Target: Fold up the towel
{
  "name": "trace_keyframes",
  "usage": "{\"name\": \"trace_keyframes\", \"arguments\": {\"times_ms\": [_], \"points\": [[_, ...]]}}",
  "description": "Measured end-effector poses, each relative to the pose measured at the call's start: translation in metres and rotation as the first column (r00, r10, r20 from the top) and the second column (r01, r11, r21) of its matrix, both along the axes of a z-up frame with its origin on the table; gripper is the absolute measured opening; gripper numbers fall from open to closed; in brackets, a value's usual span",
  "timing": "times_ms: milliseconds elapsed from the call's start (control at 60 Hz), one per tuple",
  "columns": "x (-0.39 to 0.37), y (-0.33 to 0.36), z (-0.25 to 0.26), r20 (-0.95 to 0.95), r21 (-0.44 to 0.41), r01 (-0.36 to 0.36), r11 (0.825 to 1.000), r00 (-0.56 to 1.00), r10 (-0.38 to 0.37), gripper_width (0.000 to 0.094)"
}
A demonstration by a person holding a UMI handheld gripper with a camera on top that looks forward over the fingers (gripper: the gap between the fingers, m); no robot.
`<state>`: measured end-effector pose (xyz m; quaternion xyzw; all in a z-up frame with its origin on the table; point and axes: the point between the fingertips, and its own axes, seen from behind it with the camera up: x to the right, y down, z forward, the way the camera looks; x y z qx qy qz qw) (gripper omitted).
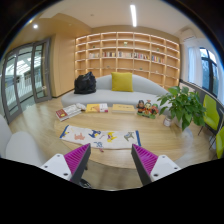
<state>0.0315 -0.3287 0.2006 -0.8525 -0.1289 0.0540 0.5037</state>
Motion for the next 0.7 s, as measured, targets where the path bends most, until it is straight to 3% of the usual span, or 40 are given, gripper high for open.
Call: {"name": "trace_keyframes", "arguments": {"times_ms": [300, 533, 700], "points": [[-0.041, -0.02, -0.044, -0.01, -0.095, -0.018, 0.995, 1.0, 0.017, 0.0846], [-0.176, -0.016, -0.087, -0.101, -0.203, -0.137, 0.969, 0.988, 0.118, 0.0849], [-0.275, 0.051, -0.109, -0.138, -0.182, -0.124, 0.975, 0.985, 0.1, 0.0848]]}}
